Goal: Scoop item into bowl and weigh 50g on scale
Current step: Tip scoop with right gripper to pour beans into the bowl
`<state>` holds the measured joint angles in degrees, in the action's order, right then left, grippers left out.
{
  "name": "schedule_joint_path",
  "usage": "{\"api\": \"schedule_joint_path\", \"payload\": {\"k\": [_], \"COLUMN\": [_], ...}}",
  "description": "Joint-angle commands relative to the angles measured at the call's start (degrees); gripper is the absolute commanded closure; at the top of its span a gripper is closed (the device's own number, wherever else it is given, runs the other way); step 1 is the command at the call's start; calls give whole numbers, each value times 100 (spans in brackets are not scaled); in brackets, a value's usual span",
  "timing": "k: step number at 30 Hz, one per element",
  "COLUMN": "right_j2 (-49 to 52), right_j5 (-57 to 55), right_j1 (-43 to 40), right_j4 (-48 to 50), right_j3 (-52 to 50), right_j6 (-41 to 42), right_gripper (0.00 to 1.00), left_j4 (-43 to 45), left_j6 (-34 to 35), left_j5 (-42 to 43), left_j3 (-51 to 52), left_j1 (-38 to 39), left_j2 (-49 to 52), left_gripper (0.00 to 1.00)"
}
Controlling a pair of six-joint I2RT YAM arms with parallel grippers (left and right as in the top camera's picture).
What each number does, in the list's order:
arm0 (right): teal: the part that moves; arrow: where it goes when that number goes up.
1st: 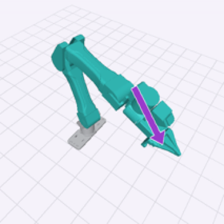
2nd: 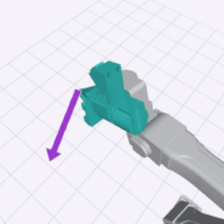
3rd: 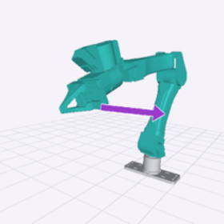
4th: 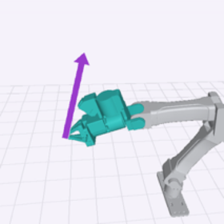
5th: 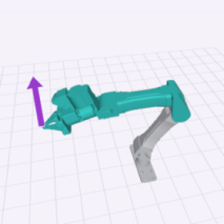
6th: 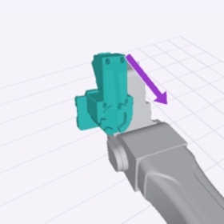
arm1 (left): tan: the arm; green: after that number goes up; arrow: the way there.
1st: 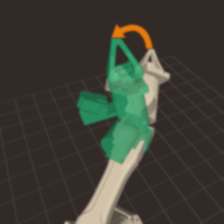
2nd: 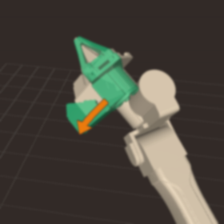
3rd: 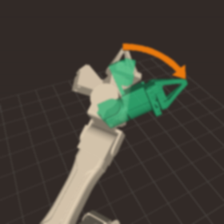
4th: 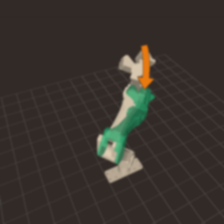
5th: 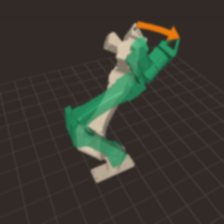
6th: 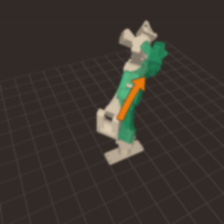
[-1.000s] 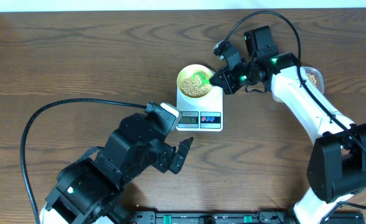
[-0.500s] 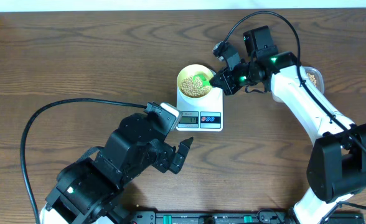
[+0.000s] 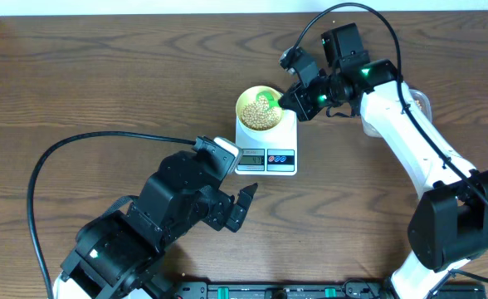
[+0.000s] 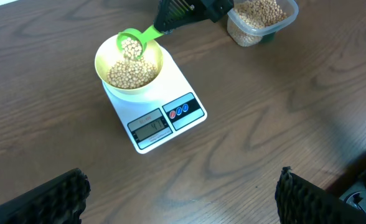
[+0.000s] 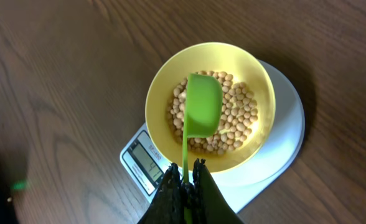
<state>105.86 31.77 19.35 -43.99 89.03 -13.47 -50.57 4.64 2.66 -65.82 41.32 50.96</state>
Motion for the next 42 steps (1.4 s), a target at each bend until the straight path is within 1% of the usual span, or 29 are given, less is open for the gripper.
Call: {"api": "schedule_joint_path", "payload": {"k": [1, 22, 32, 39, 42], "right_j2": [20, 17, 17, 17, 20], "right_j5": [-15, -11, 15, 391, 979], "right_j1": [26, 26, 136, 90, -92], "right_j4": [-59, -212, -315, -282, -227], "right_j3": [103, 103, 103, 103, 101], "right_j6": [-101, -90, 68, 387, 627], "right_gripper": [99, 99, 99, 99, 99], "left_j4": [4, 2, 4, 4, 4], "left_j6": [11, 11, 11, 11, 11], "left_j5": [-13, -13, -13, -13, -13], "left_j3": [-42, -42, -42, -42, -42], "left_j1": [-15, -15, -15, -15, -15], "left_j2": [-4, -4, -4, -4, -4], "left_gripper": [2, 2, 2, 2, 2]}}
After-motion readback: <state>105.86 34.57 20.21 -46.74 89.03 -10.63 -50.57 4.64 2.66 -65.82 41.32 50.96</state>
